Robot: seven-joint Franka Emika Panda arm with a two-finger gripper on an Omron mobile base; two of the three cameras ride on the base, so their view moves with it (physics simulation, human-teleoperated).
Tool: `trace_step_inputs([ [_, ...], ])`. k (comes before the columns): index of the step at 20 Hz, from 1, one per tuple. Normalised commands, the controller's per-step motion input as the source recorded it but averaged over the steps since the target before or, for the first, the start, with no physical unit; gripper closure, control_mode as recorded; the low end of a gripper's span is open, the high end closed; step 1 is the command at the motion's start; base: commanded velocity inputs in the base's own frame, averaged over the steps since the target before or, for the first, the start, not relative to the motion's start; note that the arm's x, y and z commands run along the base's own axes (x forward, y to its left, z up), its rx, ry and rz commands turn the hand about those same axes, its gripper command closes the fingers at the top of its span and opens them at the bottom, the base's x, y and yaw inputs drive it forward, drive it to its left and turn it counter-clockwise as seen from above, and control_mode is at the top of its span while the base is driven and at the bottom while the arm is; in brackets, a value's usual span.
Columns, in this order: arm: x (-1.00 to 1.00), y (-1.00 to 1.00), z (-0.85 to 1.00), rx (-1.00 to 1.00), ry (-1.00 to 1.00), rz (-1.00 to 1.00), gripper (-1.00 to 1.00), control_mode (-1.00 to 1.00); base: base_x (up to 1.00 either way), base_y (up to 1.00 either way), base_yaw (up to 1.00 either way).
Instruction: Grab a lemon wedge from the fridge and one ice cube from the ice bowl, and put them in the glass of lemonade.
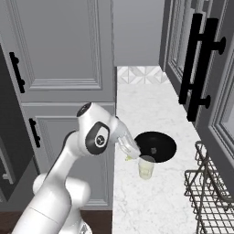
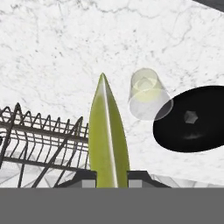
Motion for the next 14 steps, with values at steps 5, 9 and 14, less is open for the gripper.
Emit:
trace_step_inputs([
  [5,0.32,-0.07,-0.22,0.00,0.00,0.00,1.00,-1.00,0.00,0.00,0.00],
  [9,0.34,-0.16,-0.19,0.00,0.00,0.00,1.00,-1.00,0.00,0.00,0.00],
  [14,0.28,-0.27,-0.19,0.00,0.00,0.00,1.00,-1.00,0.00,0.00,0.00],
])
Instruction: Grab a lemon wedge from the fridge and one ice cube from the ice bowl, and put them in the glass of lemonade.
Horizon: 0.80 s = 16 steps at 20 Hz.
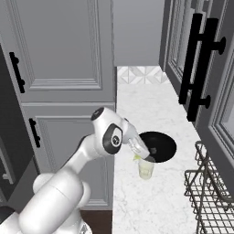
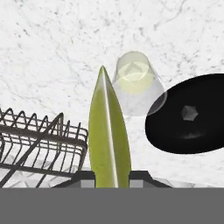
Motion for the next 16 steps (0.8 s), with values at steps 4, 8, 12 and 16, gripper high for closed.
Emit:
trace_step_inputs([
  [4,0.32,-0.09,-0.26,-0.01,0.00,0.00,1.00,-1.00,0.00,0.00,0.00],
  [8,0.20,0.00,-0.32,-0.05,0.00,0.00,1.00,-1.00,0.00,0.00,0.00],
  [12,0.16,-0.16,-0.29,-0.02,0.00,0.00,1.00,-1.00,0.00,0.00,0.00],
  [16,0.14,-0.25,-0.27,-0.01,0.00,0.00,1.00,-1.00,0.00,0.00,0.00],
])
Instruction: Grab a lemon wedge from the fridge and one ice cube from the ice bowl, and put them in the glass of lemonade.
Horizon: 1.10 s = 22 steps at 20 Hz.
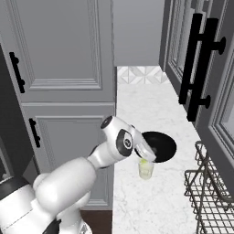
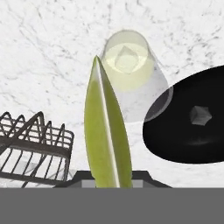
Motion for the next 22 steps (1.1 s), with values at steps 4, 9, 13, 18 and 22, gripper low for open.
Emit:
trace_step_inputs([
  [4,0.16,-0.08,-0.29,-0.04,0.00,0.00,1.00,-1.00,0.00,0.00,0.00],
  [9,0.20,0.00,-0.29,-0.07,-0.02,0.00,1.00,-1.00,0.00,0.00,0.00],
  [13,0.03,0.00,-0.03,-0.04,-0.05,0.00,1.00,-1.00,0.00,0.00,0.00],
  [18,0.00,0.00,0.09,-0.01,-0.15,0.00,1.00,-1.00,0.00,0.00,0.00],
  [22,0.00,0.00,0.26,0.00,-0.13,0.00,1.00,-1.00,0.00,0.00,0.00],
])
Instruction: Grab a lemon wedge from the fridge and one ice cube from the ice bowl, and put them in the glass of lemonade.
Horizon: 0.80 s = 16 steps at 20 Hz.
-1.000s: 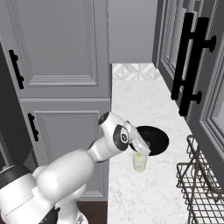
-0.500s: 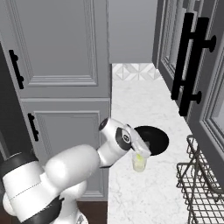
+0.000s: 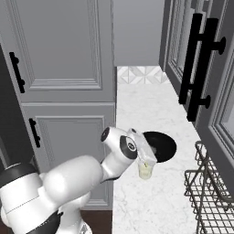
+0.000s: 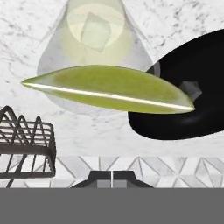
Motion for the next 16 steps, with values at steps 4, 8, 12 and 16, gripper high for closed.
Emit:
trace_step_inputs([
  [4,-0.25,0.05,0.76,0.00,-0.18,0.00,1.00,-1.00,0.00,0.00,0.00],
  [8,-0.76,0.30,1.00,0.00,-0.20,0.02,1.00,-1.00,0.00,0.00,0.00],
  [12,-0.74,0.40,1.00,0.00,-0.04,0.03,1.00,-1.00,0.00,0.00,0.00],
  [16,-0.55,0.41,1.00,0.04,0.00,0.05,1.00,-1.00,0.00,0.00,0.00],
])
